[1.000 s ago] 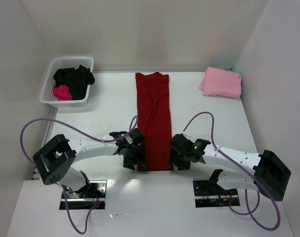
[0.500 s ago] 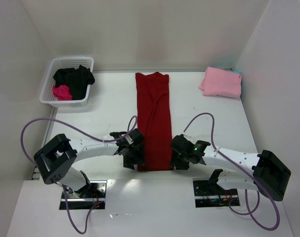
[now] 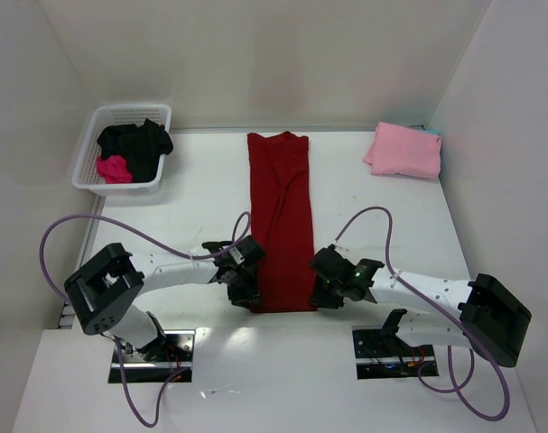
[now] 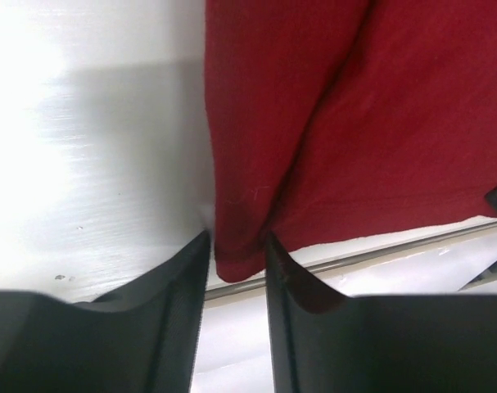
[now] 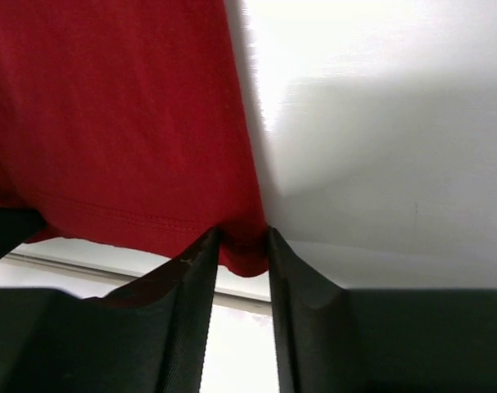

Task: Fold and stack the t-shirts
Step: Grab the bottom of the folded rectangular tshirt with both arms, then fold the folded rectangular tshirt in 1/3 of the way

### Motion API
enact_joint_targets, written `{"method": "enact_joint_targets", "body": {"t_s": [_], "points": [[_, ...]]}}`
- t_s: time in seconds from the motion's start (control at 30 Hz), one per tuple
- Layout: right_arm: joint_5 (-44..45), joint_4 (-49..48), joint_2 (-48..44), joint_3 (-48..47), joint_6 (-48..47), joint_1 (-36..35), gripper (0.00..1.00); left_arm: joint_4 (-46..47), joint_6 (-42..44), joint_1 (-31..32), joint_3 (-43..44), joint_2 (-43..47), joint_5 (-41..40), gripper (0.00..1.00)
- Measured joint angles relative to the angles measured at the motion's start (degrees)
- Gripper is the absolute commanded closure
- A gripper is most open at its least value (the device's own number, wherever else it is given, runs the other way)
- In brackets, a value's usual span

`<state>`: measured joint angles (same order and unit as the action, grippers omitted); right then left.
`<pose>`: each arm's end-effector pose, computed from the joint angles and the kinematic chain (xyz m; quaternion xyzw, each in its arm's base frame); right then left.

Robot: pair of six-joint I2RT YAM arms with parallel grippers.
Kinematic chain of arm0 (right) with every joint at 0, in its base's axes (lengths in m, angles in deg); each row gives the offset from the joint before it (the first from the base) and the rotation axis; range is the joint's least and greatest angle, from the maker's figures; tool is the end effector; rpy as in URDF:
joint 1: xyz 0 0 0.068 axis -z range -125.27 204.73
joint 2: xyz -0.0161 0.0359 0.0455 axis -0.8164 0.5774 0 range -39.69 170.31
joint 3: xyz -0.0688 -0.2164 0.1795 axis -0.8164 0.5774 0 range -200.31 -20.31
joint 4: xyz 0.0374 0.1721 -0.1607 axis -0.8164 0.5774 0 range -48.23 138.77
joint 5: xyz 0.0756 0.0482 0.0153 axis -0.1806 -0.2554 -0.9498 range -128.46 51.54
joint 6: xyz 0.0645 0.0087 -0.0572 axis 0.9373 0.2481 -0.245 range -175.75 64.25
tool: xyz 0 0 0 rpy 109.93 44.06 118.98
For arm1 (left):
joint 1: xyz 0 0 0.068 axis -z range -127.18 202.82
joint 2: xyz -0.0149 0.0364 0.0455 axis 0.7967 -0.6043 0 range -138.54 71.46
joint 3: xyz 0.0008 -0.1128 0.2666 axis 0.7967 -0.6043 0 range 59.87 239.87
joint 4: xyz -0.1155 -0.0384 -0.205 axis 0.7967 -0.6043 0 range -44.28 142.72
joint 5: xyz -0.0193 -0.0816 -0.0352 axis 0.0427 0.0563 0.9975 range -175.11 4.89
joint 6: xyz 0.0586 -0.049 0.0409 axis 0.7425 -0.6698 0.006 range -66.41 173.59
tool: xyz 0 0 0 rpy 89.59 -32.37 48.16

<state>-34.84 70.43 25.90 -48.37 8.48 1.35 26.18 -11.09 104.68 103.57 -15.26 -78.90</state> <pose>0.1087 0.1382 0.1453 0.0989 0.9730 0.1604 0.1332 0.1529 -0.2083 0.1472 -0.1002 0.9776 -0.1787 0.0478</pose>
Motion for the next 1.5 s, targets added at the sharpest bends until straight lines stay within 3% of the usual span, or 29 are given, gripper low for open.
{"method": "enact_joint_targets", "body": {"t_s": [0.17,0.2,0.3,0.47,0.87,1.2,1.5], "points": [[-0.1,-0.6,0.0,0.5,0.5,0.0,0.78,0.3,-0.1,0.0,0.0,-0.3,0.0,0.77],[-0.2,-0.9,0.0,0.5,0.5,0.0,0.81,0.4,0.0,0.0,0.0,-0.3,0.0,0.87],[-0.5,-1.8,0.0,0.8,0.7,0.0,0.89,0.5,0.0,0.1,0.0,-0.3,0.0,1.0],[-0.9,-2.9,0.0,1.1,0.9,0.0,1.0,0.6,0.0,0.3,0.0,-0.3,0.0,1.0],[-0.2,0.2,-5.2,0.3,0.9,0.0,1.0,-3.3,1.5,0.4,2.6,2.3,-0.1,1.0],[3.0,5.1,-6.7,-10.1,-0.8,0.4,1.0,-8.1,3.2,0.2,9.8,7.5,-2.9,1.0],[4.3,5.9,-6.4,-17.9,-5.7,10.5,1.0,-9.8,7.7,-9.3,10.8,9.9,-4.8,1.0]]}}
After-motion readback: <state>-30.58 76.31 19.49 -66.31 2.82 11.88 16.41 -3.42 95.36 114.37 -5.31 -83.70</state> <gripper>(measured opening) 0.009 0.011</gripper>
